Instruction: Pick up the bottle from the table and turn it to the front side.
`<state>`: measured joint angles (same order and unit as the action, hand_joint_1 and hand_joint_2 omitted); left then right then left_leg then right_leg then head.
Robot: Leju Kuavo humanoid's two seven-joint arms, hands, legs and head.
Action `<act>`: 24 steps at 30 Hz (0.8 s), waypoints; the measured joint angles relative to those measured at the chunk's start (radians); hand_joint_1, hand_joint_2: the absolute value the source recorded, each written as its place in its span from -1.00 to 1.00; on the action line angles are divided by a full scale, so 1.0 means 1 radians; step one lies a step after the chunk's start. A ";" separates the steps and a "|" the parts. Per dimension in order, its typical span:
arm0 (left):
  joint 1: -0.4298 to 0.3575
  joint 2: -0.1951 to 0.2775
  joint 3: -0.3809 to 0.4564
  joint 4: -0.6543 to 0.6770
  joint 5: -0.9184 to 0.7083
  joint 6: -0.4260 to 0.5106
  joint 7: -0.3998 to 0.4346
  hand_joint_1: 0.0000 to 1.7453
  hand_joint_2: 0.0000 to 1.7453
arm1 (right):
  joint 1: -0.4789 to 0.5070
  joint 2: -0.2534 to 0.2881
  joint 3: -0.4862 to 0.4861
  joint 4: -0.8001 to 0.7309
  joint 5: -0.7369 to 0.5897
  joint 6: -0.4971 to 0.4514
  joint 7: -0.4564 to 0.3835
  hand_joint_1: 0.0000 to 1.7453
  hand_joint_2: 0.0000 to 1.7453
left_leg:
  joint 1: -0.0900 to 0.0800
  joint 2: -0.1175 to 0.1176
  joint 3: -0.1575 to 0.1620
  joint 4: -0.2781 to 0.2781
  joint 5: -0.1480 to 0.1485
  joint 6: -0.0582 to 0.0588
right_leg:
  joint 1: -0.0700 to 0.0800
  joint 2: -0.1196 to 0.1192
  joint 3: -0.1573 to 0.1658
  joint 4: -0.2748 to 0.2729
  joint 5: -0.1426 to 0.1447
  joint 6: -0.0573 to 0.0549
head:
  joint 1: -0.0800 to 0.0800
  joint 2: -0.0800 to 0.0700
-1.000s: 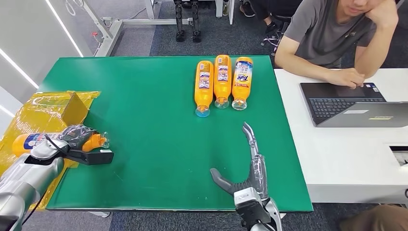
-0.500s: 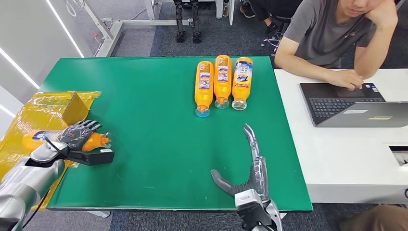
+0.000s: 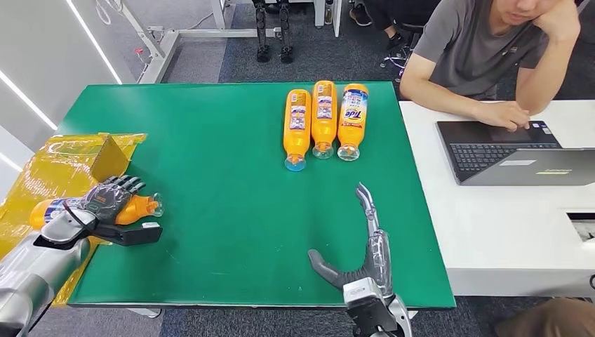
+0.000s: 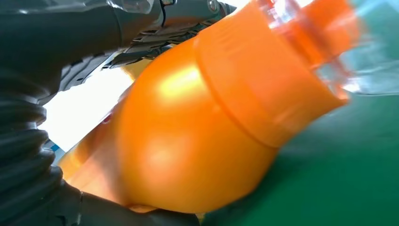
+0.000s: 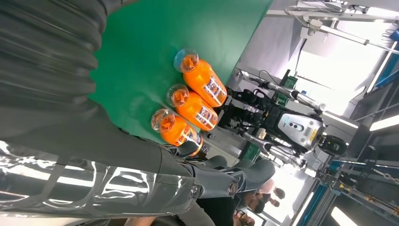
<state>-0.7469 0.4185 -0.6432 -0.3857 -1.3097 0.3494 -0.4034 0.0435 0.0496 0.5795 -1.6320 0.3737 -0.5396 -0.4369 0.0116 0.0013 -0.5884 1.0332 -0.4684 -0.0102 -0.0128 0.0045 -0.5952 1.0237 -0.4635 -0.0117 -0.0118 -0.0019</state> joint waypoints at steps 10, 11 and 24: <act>0.024 0.027 0.000 -0.011 -0.007 0.049 0.040 -1.00 1.00 | 0.008 0.000 0.000 -0.006 0.001 0.000 0.000 -1.00 1.00 | 0.000 0.000 0.000 0.000 0.000 0.000 | 0.000 0.000 0.000 0.000 0.000 0.000 | 0.000 0.000; 0.027 0.030 0.000 -0.014 -0.008 0.054 0.045 -1.00 1.00 | 0.009 0.000 0.000 -0.007 0.001 0.000 0.000 -1.00 1.00 | 0.000 0.000 0.000 0.000 0.000 0.000 | 0.000 0.000 0.000 0.000 0.000 0.000 | 0.000 0.000; 0.156 0.153 0.072 -0.185 -0.055 0.145 0.081 -1.00 1.00 | 0.031 0.000 -0.035 -0.052 0.028 0.004 0.009 -1.00 1.00 | 0.000 0.001 -0.001 0.000 0.000 0.000 | 0.000 0.001 -0.002 0.000 -0.001 0.000 | 0.000 0.000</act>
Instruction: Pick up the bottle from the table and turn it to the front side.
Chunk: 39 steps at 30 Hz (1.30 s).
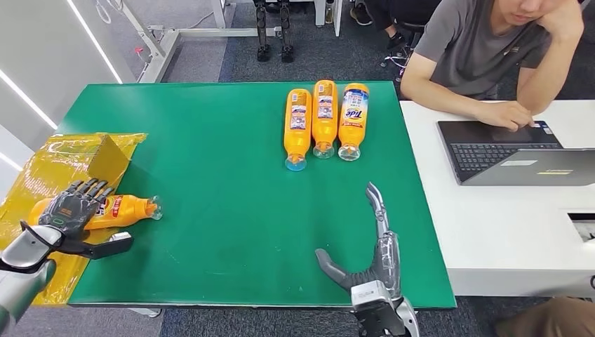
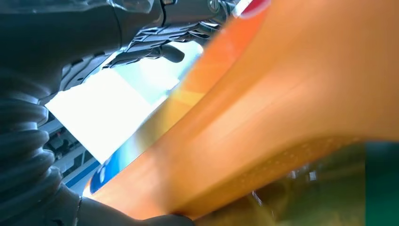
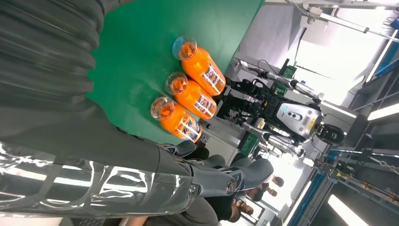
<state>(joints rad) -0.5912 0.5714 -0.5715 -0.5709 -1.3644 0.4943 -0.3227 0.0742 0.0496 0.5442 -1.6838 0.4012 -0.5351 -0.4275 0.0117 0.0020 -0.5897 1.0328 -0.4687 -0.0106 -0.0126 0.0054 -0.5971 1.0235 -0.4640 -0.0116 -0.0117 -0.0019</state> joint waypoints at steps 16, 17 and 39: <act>0.119 0.017 0.119 -0.166 -0.046 0.083 0.012 -1.00 1.00 | 0.025 0.001 -0.035 -0.022 -0.011 -0.002 -0.003 -1.00 1.00 | 0.000 0.000 0.000 0.000 0.000 0.000 | 0.000 0.000 0.000 0.000 0.000 0.000 | 0.000 0.000; 0.130 0.017 0.127 -0.177 -0.044 0.096 0.010 -1.00 1.00 | 0.028 0.001 -0.036 -0.022 -0.014 -0.004 -0.003 -1.00 1.00 | 0.000 0.000 0.000 0.000 0.000 0.000 | 0.000 0.000 0.000 0.000 0.000 0.000 | 0.000 0.000; 0.352 -0.164 0.457 -0.688 0.663 0.193 -0.342 -1.00 1.00 | 0.056 -0.005 -0.033 0.005 -0.094 -0.054 -0.022 -1.00 1.00 | 0.000 -0.001 -0.001 0.001 -0.001 0.000 | 0.000 -0.001 0.000 -0.002 0.000 0.001 | 0.000 0.000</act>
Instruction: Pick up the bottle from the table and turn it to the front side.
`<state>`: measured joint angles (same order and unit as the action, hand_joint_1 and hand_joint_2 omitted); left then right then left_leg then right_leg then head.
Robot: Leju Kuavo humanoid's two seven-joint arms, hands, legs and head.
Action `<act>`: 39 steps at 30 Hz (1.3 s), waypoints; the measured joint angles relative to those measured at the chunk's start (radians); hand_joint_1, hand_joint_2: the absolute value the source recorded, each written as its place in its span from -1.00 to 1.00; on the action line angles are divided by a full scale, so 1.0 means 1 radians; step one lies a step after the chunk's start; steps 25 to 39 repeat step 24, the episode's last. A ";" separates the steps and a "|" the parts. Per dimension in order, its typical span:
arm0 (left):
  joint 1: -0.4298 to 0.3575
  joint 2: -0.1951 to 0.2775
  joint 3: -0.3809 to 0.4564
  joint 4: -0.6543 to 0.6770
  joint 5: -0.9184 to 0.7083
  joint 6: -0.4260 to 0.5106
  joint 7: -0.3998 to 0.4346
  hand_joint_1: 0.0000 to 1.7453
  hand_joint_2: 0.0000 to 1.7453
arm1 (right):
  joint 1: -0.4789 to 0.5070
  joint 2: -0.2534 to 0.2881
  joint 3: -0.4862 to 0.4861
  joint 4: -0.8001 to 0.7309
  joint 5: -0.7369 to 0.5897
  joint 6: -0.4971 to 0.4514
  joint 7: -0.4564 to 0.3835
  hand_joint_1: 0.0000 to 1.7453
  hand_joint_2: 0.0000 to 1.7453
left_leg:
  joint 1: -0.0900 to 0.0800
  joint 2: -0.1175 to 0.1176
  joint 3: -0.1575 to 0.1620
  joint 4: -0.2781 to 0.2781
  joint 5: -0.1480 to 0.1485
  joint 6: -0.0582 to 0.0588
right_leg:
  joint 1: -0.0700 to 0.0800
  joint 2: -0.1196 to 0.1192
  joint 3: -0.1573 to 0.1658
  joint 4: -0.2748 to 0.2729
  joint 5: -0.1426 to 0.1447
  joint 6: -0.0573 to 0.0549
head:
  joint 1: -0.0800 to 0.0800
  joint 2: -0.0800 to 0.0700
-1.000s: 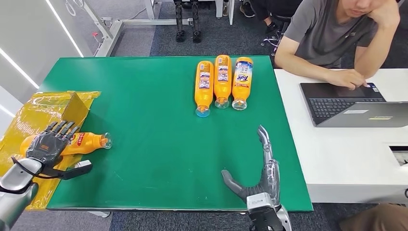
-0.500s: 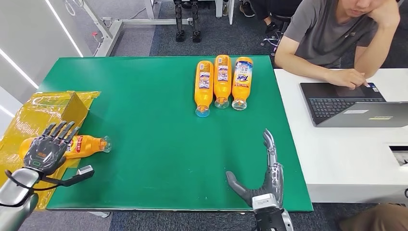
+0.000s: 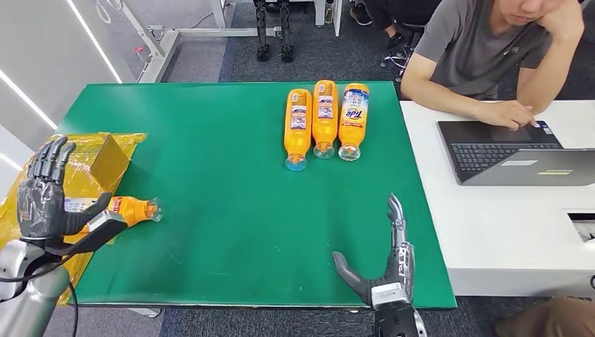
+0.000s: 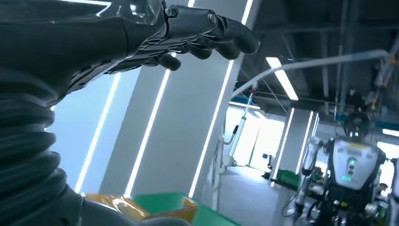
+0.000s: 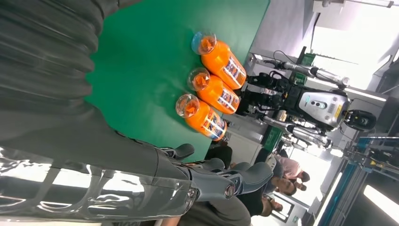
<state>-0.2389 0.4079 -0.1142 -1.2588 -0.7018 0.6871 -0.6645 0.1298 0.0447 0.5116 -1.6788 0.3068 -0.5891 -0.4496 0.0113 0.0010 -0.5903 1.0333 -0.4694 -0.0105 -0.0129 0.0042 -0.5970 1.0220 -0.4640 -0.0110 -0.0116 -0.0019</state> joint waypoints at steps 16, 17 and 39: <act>-0.065 -0.228 -0.076 -0.255 0.630 -0.040 -0.036 -1.00 1.00 | -0.037 0.000 0.020 0.036 0.000 0.035 -0.011 -1.00 1.00 | 0.000 -0.001 0.000 0.001 0.000 0.000 | 0.000 -0.001 0.000 0.000 0.000 0.000 | 0.000 0.000; -0.067 -0.254 -0.087 -0.277 0.674 -0.054 -0.037 -1.00 1.00 | -0.041 0.000 0.020 0.037 -0.009 0.036 -0.018 -1.00 1.00 | 0.000 -0.002 -0.001 0.001 0.000 0.000 | 0.000 -0.002 0.000 0.000 0.000 0.000 | 0.000 0.000; -0.045 -0.437 -0.183 -0.349 0.884 -0.173 -0.037 -1.00 1.00 | -0.069 0.001 0.022 0.029 -0.058 0.031 -0.064 -1.00 1.00 | -0.002 -0.001 -0.001 0.001 -0.001 0.002 | -0.002 -0.002 0.001 -0.001 0.001 0.002 | 0.000 0.000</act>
